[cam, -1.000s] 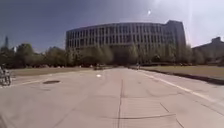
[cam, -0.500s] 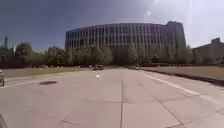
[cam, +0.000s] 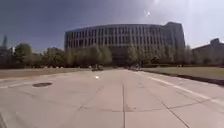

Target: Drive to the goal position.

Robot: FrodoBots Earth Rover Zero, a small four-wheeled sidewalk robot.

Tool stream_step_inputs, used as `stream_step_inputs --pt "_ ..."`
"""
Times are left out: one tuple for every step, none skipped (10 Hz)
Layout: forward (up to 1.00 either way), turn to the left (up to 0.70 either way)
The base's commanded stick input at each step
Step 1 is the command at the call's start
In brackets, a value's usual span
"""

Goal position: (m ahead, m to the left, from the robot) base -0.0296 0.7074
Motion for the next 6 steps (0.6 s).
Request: stream_step_inputs --pt "0.70 0.01" --pt "0.70 0.01" --pt "0.70 0.01" --pt "0.70 0.01" --pt "0.70 0.01" --pt "0.70 0.01"
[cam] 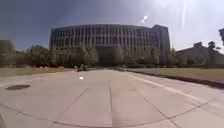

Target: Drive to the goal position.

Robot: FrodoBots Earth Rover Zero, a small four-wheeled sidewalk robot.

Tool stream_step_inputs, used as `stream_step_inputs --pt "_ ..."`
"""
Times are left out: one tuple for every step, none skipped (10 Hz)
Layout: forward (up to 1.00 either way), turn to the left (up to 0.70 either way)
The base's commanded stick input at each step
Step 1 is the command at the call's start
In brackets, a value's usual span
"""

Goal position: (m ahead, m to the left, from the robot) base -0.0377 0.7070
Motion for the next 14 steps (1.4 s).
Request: stream_step_inputs --pt "0.70 0.01" --pt "0.70 0.01" --pt "0.70 0.01" --pt "0.70 0.01" --pt "0.70 0.01" --pt "0.70 0.01" --pt "0.70 0.01" --pt "0.70 0.01" --pt "0.70 0.01" --pt "0.70 0.01" --pt "0.70 0.01" --pt "0.70 0.01" --pt "0.70 0.01" --pt "0.70 0.01"
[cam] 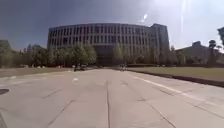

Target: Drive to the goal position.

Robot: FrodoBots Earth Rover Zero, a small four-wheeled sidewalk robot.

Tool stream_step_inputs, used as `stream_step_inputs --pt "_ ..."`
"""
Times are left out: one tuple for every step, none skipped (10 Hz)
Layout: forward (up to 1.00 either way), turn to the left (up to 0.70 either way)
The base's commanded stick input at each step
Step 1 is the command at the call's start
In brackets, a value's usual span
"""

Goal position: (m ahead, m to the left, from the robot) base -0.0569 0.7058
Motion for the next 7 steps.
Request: stream_step_inputs --pt "0.70 0.01" --pt "0.70 0.01" --pt "0.70 0.01" --pt "0.70 0.01" --pt "0.70 0.01" --pt "0.70 0.01" --pt "0.70 0.01"
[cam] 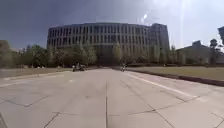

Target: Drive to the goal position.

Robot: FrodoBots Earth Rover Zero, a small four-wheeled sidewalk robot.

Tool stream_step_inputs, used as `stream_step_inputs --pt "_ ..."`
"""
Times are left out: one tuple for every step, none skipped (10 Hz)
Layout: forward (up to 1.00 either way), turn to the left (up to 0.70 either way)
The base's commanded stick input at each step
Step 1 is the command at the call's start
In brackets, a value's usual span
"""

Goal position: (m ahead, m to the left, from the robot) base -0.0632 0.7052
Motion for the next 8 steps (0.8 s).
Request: stream_step_inputs --pt "0.70 0.01" --pt "0.70 0.01" --pt "0.70 0.01" --pt "0.70 0.01" --pt "0.70 0.01" --pt "0.70 0.01" --pt "0.70 0.01" --pt "0.70 0.01"
